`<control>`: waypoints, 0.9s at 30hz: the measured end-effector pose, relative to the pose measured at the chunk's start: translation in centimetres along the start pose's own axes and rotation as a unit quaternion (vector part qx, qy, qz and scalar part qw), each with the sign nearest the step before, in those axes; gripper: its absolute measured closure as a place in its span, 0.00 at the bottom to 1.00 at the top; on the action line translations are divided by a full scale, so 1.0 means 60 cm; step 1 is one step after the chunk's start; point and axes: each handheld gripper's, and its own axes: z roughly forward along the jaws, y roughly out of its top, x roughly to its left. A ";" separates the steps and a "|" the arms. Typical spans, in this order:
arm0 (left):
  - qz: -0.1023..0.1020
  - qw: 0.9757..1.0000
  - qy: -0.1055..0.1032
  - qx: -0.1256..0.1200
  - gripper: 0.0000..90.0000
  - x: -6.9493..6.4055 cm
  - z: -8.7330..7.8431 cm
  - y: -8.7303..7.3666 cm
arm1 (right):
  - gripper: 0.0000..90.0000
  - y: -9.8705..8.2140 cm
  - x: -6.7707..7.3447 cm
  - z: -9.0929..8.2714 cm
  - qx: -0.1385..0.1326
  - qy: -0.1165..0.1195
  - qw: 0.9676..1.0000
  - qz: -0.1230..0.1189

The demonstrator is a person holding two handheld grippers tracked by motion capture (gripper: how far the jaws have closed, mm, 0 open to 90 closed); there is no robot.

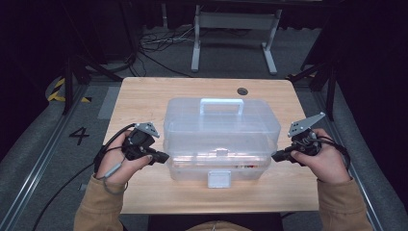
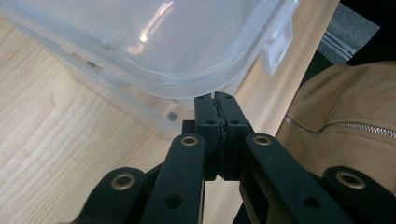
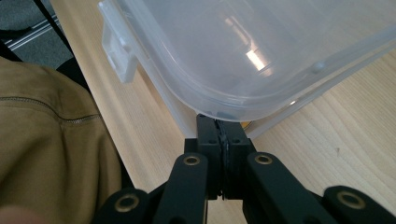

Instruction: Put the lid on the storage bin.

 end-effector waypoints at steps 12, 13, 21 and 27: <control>0.007 1.000 -0.005 0.026 0.99 -0.002 0.009 0.001 | 0.99 0.000 0.001 0.008 0.025 0.006 1.000 -0.005; 0.007 1.000 -0.006 0.027 0.99 -0.002 0.010 0.001 | 0.99 0.000 0.001 0.009 0.029 0.006 1.000 -0.003; 0.014 0.999 -0.008 0.045 0.99 -0.003 0.017 0.003 | 0.99 0.000 0.001 0.015 0.047 0.009 0.999 -0.008; 0.015 0.998 -0.010 0.056 0.99 -0.004 0.021 0.003 | 0.99 0.001 0.001 0.021 0.057 0.015 0.998 -0.005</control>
